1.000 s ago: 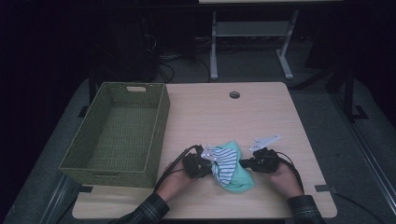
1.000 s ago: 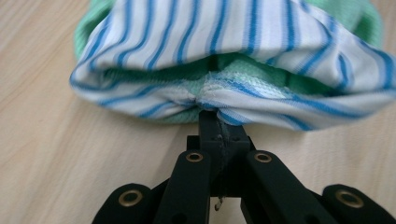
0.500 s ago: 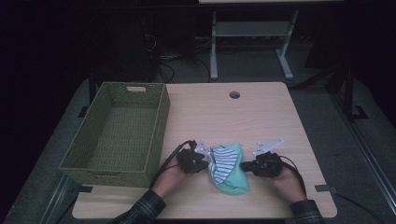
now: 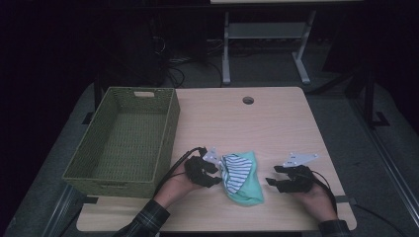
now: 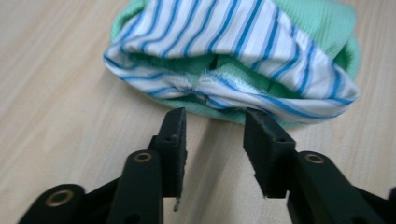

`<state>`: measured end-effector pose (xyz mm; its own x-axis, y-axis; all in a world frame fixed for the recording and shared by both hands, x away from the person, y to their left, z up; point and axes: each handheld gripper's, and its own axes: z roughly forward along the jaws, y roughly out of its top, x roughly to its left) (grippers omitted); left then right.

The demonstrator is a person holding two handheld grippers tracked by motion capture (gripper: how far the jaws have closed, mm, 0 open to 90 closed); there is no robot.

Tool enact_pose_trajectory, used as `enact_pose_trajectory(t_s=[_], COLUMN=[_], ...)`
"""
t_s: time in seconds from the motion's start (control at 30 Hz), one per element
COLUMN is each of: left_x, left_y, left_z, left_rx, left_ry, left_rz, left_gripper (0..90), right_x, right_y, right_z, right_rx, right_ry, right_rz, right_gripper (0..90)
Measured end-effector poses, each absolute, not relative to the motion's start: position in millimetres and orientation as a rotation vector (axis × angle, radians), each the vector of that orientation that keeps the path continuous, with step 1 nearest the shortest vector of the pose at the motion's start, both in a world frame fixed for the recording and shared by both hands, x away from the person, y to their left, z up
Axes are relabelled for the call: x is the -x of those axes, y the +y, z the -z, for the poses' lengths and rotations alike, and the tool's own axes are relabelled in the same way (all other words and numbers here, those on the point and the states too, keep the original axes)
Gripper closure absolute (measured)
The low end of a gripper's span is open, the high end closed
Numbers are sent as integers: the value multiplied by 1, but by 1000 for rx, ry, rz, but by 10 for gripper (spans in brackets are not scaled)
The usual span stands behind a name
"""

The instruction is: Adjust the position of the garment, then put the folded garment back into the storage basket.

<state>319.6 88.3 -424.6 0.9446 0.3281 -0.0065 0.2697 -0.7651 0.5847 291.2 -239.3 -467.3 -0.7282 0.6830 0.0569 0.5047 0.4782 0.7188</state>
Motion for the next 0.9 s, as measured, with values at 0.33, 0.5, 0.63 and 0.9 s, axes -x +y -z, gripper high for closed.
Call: enact_pose_trajectory(t_s=[0.33,0.5,0.63,0.9], left_x=[-328,-333,-337,-341], left_y=[81,70,63,50], left_z=[407,404,406,413], left_rx=[-2490,-2511,-2526,-2558], left_ry=[354,279,254,225], left_rz=[-127,-101,-82,-26], left_gripper=[455,418,374,249], right_x=[-281,-279,-280,-280], right_y=[-256,-260,-261,-261], right_z=[476,479,481,482], right_rx=[-1081,-1100,-1096,-1091], right_ry=[2410,2409,2404,2403], right_rz=[-1023,-1034,-1053,-1063], right_gripper=[200,181,169,165])
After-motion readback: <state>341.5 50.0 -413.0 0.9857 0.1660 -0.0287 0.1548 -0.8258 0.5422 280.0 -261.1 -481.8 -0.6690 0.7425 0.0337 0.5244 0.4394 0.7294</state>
